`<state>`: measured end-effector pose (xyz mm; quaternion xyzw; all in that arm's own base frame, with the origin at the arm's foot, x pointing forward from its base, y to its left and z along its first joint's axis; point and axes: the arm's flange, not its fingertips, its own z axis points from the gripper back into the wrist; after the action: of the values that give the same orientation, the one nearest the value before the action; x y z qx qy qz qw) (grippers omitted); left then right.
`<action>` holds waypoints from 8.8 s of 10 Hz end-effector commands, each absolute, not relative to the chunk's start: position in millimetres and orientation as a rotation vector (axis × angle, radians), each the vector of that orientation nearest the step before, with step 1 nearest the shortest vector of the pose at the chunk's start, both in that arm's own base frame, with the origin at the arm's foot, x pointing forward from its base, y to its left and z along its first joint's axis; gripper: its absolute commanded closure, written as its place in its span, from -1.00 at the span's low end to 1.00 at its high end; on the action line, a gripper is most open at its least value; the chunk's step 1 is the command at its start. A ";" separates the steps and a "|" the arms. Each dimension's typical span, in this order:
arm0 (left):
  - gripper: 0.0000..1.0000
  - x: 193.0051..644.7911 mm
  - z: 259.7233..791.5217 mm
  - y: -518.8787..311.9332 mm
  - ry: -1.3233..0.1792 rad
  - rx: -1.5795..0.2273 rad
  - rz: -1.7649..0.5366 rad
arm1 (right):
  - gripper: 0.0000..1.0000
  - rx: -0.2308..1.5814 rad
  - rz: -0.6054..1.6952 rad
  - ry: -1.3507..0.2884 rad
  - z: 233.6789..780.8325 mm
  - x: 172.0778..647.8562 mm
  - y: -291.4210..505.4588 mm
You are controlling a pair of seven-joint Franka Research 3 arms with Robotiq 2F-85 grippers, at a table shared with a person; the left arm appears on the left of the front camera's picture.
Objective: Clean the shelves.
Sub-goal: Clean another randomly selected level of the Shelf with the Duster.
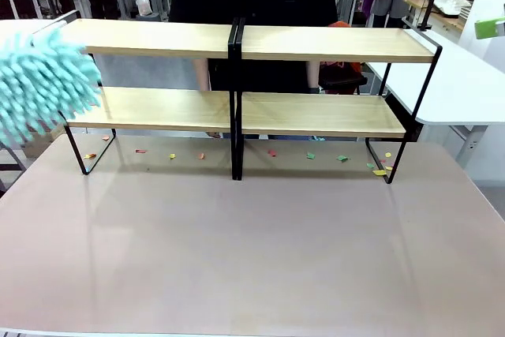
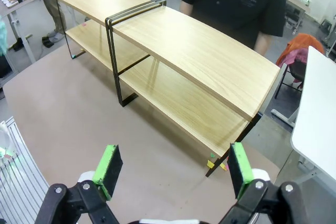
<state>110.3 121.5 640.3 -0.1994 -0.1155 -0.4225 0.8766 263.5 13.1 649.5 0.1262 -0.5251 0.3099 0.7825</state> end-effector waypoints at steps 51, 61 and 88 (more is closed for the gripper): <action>0.74 199.5 473.1 -33.6 0.023 -0.098 -0.493 | -1.00 0.278 0.671 -1.137 650.2 264.1 12.4; 0.74 268.5 428.8 -156.8 -0.046 -0.084 -0.398 | -1.00 0.278 0.671 -1.137 650.2 264.1 12.4; 1.00 362.0 360.7 -102.9 -0.165 0.312 0.400 | -1.00 0.278 0.671 -1.137 650.2 264.1 12.4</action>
<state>370.2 -106.6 356.8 0.1486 -0.0440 0.1600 0.9749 263.5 13.1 649.5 0.1262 -0.5250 0.3100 0.7825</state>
